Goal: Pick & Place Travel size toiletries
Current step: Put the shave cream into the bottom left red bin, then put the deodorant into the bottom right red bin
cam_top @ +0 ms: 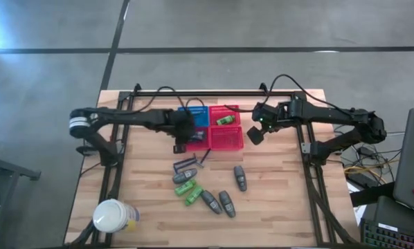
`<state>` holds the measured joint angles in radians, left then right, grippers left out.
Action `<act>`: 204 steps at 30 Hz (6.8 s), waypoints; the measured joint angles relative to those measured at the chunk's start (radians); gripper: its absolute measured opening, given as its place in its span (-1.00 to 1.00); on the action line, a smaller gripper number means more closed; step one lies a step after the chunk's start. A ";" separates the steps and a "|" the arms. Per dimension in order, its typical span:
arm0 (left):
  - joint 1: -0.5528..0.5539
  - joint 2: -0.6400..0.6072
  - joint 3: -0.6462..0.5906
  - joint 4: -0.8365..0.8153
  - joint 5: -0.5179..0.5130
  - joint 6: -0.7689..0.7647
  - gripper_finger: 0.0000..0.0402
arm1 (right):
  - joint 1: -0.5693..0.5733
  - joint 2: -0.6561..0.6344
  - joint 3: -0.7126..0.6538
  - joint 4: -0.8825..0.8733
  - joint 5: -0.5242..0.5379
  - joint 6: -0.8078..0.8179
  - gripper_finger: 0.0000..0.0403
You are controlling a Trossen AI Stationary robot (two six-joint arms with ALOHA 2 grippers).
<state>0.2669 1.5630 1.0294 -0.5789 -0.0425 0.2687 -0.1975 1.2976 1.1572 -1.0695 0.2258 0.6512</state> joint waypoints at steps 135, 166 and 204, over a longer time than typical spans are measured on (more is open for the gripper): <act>-0.626 -0.121 -0.242 0.098 -0.092 -0.911 0.16 | 0.314 0.083 -0.109 0.080 -0.037 0.100 0.80; -0.592 0.069 -0.174 0.191 -0.133 -0.818 -0.02 | 0.342 0.078 -0.152 0.328 -0.086 0.159 0.70; -0.533 0.093 -0.154 0.308 -0.083 -0.651 0.08 | 0.342 0.079 -0.167 0.360 -0.065 0.236 0.70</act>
<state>-0.2657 1.6562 0.8752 -0.2710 -0.1257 -0.3824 0.1440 1.3762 0.9905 -0.7090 0.1603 0.8868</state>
